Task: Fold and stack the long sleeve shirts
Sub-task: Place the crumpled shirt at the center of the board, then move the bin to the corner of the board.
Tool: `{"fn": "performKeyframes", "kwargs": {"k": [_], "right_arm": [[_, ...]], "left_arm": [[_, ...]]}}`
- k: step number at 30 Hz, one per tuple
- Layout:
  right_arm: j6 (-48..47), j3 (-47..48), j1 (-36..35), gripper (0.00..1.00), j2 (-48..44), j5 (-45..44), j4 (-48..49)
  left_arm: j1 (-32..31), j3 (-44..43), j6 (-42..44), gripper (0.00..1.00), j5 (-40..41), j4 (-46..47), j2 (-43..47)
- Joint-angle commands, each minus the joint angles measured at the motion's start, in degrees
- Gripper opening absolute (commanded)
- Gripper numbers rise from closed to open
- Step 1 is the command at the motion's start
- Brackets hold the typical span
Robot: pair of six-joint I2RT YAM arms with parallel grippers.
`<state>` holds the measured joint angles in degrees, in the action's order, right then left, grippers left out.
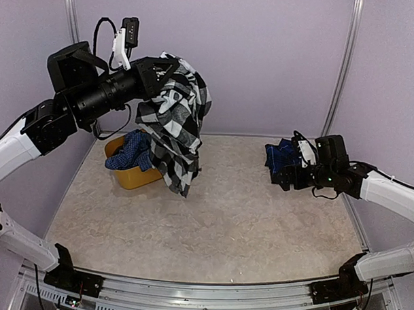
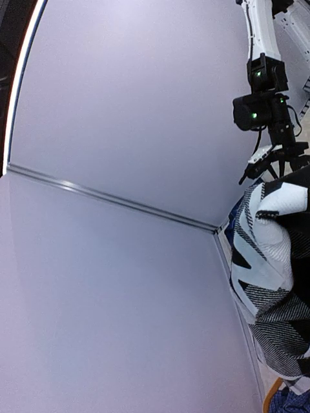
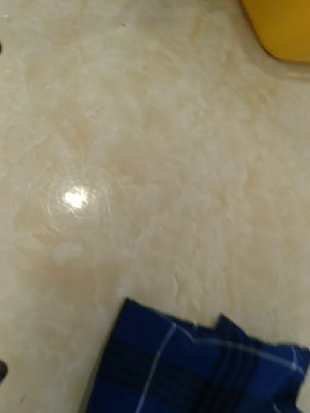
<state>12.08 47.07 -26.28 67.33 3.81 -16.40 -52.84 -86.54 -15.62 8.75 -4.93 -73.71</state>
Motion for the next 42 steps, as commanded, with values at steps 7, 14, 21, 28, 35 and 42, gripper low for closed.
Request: {"fn": "performKeyframes", "kwargs": {"k": [7, 14, 21, 28, 35, 42], "right_arm": [[5.14, 4.86, 1.22, 1.00, -4.93, -12.84, -9.29], [5.44, 4.71, 3.20, 0.99, -7.44, -15.42, -12.02], [3.71, 2.54, 3.20, 0.99, -8.23, -11.30, -9.98], [4.30, 0.66, 2.84, 1.00, -4.91, -5.82, -5.83], [4.59, -0.34, 2.18, 1.00, -2.07, -3.91, -3.03], [4.03, -1.64, 2.06, 1.00, -1.55, -2.07, -1.88]], "left_arm": [[-6.40, -1.15, -0.62, 0.01, -4.70, 3.65, -10.33], [-6.10, 0.43, -2.44, 0.43, 2.80, 1.55, -21.77], [-1.04, 12.00, -4.24, 0.95, 10.26, 0.38, -16.09], [14.00, 20.83, -2.93, 0.95, 13.32, -8.58, -10.01], [19.88, 20.18, 0.59, 0.99, 11.95, -16.77, -13.79], [20.42, 17.42, 2.87, 0.99, 15.81, -20.95, -23.12]]}}
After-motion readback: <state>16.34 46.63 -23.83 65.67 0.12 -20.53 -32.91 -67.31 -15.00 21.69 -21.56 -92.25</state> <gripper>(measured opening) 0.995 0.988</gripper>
